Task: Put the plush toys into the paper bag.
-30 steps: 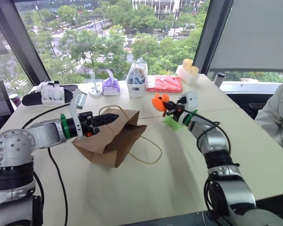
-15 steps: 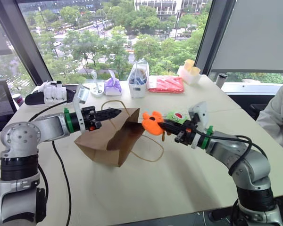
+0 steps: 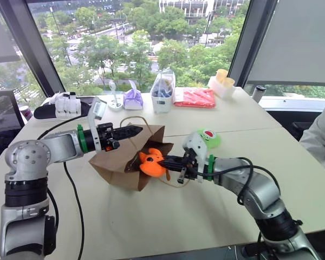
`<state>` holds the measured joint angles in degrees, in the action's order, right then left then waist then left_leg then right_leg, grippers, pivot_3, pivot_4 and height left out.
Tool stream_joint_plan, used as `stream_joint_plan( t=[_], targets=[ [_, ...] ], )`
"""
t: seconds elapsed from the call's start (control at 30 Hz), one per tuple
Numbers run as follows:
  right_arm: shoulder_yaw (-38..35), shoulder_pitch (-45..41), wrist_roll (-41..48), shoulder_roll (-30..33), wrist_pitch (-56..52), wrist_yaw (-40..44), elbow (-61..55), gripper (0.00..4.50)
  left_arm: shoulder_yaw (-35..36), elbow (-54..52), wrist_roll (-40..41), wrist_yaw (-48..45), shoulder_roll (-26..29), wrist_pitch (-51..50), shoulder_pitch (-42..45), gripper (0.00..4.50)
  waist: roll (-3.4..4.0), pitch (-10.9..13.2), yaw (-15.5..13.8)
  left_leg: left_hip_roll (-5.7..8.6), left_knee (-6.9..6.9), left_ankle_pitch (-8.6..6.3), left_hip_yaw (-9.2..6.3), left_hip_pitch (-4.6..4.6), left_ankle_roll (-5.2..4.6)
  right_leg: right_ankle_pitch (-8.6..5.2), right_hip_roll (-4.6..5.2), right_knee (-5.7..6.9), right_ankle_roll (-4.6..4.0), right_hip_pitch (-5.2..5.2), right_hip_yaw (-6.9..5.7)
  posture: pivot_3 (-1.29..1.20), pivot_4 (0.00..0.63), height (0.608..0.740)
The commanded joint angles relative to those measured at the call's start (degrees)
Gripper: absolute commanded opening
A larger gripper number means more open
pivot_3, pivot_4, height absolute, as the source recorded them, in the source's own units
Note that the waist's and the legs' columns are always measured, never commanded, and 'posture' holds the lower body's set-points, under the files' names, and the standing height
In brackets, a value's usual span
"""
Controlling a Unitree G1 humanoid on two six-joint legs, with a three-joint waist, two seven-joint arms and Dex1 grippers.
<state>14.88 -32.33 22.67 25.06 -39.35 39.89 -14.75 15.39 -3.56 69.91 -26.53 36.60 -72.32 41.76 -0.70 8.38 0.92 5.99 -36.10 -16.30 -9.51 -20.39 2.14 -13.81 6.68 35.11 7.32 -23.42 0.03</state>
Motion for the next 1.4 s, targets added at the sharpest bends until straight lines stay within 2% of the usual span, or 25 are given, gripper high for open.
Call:
stream_joint_plan(
  t=[0.03, 0.27, 0.67, 0.77, 0.93, 0.97, 1.23, 1.33, 1.4],
  targets=[
    [2.0, -5.0, -4.6, -1.9, 5.5, 0.9, 7.0, 0.02, 1.6, -2.6, 2.4, -0.1, 0.3, -0.6, 0.8, 0.00, 0.00, 0.0, 0.1, 0.00, 0.01, 0.01, -0.01, 0.00, 0.01, 0.00, 0.00, 0.01, 0.00, -0.01, 0.00, 0.00, 0.150, 0.740],
    [6.1, -11.3, -9.4, -3.4, 9.9, 6.4, 14.3, 0.02, 1.9, -3.2, 3.4, 0.5, 0.4, -0.8, 0.2, 0.00, 0.00, 0.0, 0.0, -0.01, 0.04, 0.00, -0.04, -0.04, 0.01, 0.00, -0.01, 0.01, 0.00, -0.04, 0.00, 0.00, 0.150, 0.740],
    [9.7, -16.8, -17.9, -9.7, 13.9, 5.3, 21.0, 0.02, 1.8, -3.4, 3.0, 1.0, -0.2, 0.0, 0.0, 0.00, 0.00, 0.0, 0.1, 0.00, 0.04, 0.01, -0.05, -0.02, 0.02, 0.00, -0.01, 0.03, 0.00, -0.05, 0.00, 0.00, 0.150, 0.740],
    [9.8, -16.5, -20.5, -10.0, 16.3, 4.1, 22.5, 1.23, 1.8, -3.4, 2.8, 1.0, -0.3, 0.3, 0.0, 0.00, 0.00, 0.0, 0.1, 0.00, 0.04, 0.01, -0.06, -0.02, 0.03, 0.00, -0.01, 0.03, 0.00, -0.06, -0.01, 0.00, 0.150, 0.740],
    [5.7, -14.3, -19.0, -9.1, 13.7, 3.7, 17.7, 3.80, 2.1, -3.4, 2.9, 1.1, -0.2, 0.4, -0.4, 0.00, 0.00, 0.0, 0.0, 0.01, 0.04, 0.01, -0.06, -0.03, 0.03, 0.00, -0.01, 0.03, 0.00, -0.06, -0.01, 0.00, 0.150, 0.740],
    [4.8, -13.7, -18.5, -8.3, 13.2, 4.2, 15.4, 4.44, 2.1, -3.4, 2.9, 1.2, -0.2, 0.4, -0.5, 0.00, 0.00, 0.0, 0.0, 0.01, 0.04, 0.01, -0.07, -0.04, 0.03, 0.00, -0.01, 0.03, -0.01, -0.06, -0.01, 0.00, 0.150, 0.740],
    [-9.5, -7.3, -6.5, -1.6, -0.2, 5.4, -2.5, 4.44, 2.2, -3.2, 2.8, 1.4, -0.5, 0.8, -1.0, 0.00, 0.00, 0.0, -0.2, 0.01, 0.06, 0.00, -0.08, -0.04, 0.02, 0.00, 0.00, -0.01, 0.00, -0.03, -0.01, 0.00, 0.150, 0.740],
    [-18.5, -6.0, -2.2, -0.3, -6.3, 1.5, -3.1, 4.44, 2.5, -3.0, 2.9, 1.4, -0.4, 0.6, -1.2, 0.00, 0.00, 0.0, -0.2, 0.02, 0.04, -0.01, -0.07, -0.05, 0.00, 0.00, 0.00, -0.02, 0.00, -0.01, -0.01, 0.00, 0.150, 0.740],
    [-20.6, -3.8, -5.8, 2.8, -3.4, -1.2, 1.2, 4.44, 2.6, -3.1, 2.9, 1.5, -0.7, 0.5, -1.5, 0.00, 0.00, 0.0, -0.3, 0.01, 0.03, -0.01, -0.06, -0.04, -0.01, 0.00, 0.01, -0.02, -0.01, -0.01, -0.01, 0.00, 0.150, 0.740]
  ],
)
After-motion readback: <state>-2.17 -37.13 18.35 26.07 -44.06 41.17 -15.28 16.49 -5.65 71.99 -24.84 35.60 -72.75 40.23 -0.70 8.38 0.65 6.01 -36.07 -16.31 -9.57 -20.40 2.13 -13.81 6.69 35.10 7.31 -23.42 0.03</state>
